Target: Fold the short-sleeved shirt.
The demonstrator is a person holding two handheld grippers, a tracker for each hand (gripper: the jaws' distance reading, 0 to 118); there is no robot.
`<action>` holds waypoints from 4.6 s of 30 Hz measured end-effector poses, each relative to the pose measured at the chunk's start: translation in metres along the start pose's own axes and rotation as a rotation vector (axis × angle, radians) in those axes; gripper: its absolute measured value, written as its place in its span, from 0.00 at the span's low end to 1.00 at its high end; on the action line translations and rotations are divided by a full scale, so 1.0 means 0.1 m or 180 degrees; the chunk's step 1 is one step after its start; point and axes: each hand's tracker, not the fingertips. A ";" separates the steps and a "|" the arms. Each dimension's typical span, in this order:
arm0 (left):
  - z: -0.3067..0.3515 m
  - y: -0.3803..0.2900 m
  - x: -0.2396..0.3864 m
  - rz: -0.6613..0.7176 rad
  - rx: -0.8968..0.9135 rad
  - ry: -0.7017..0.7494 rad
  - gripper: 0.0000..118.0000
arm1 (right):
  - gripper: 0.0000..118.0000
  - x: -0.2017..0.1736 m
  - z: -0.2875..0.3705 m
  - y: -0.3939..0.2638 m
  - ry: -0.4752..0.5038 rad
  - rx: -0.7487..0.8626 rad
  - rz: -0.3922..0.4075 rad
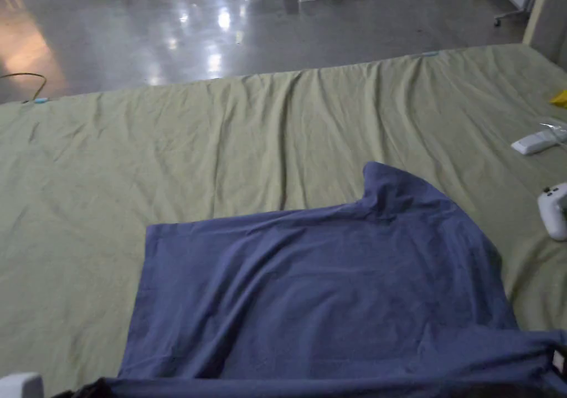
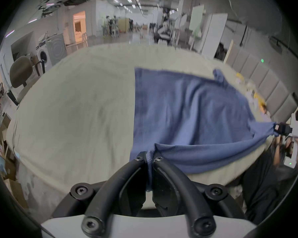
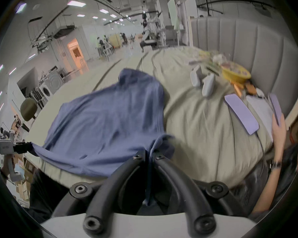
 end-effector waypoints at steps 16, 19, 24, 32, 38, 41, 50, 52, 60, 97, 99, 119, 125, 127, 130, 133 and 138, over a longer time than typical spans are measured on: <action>-1.69 1.02 -0.24 0.0227 -0.0391 0.0411 0.57 | 0.26 -0.32 -1.98 1.03 -0.0333 -0.0673 0.0467; -1.41 1.01 -0.28 0.0303 -0.0015 0.0268 0.68 | 0.59 -0.17 -1.77 0.97 -0.0271 -0.0417 0.0419; -0.35 0.93 -0.11 -0.0184 0.0791 0.0133 0.68 | 0.59 0.01 -0.93 0.95 -0.0036 0.0389 0.0327; 1.30 0.45 0.72 -0.0784 0.1828 0.0317 0.63 | 0.59 -0.29 0.58 0.52 0.0161 0.1370 0.0032; 1.65 0.13 1.04 -0.0613 0.2069 0.0302 0.08 | 0.29 -0.65 0.99 0.22 0.0212 0.1517 0.0109; 1.80 0.07 1.16 -0.0679 0.2118 0.0245 0.03 | 0.10 -0.74 1.08 0.09 0.0252 0.1600 0.0298; 1.85 0.08 1.05 -0.0526 0.2096 0.0125 0.00 | 0.00 -0.85 1.11 0.10 0.0413 0.1600 0.0191; 1.82 0.08 0.99 -0.0518 0.2074 0.0121 0.00 | 0.00 -0.84 1.10 0.12 0.0415 0.1585 0.0201; 0.59 -0.02 0.40 0.0465 0.1012 -0.0342 0.16 | 0.00 -0.84 0.95 0.03 0.0520 0.1281 0.0046; -1.34 0.01 0.18 0.0086 -0.0624 0.0162 0.08 | 0.41 -0.03 -1.84 0.16 -0.0591 -0.0329 -0.0343; -1.32 -0.01 0.24 0.0010 -0.0591 0.0203 0.08 | 0.09 -0.16 -1.79 0.14 -0.0565 -0.0277 -0.0030; -0.02 -0.11 -0.21 0.0933 0.0267 -0.0311 0.06 | 0.08 -0.12 -0.35 -0.25 -0.0601 0.0112 -0.0395; 0.07 -0.64 -0.10 0.0673 -0.0109 -0.0145 0.06 | 0.08 -0.15 -0.20 -0.61 -0.0653 -0.0223 -0.0086; 0.03 -0.74 -0.09 0.0765 -0.0094 -0.0115 0.16 | 0.10 -0.16 -0.25 -0.67 -0.0609 -0.0240 -0.0100; 0.02 -0.75 -0.10 0.0696 -0.0159 0.0014 0.64 | 0.56 -0.11 -0.31 -0.63 -0.0600 -0.0377 -0.0093; 0.28 -0.56 -0.12 0.0501 0.0187 0.0076 0.69 | 0.65 -0.05 -0.09 -0.54 -0.0421 0.0058 -0.0169; 1.07 -0.11 0.21 -0.0258 0.1402 0.0679 0.69 | 0.64 -0.20 0.52 -0.16 0.0095 0.0812 -0.0241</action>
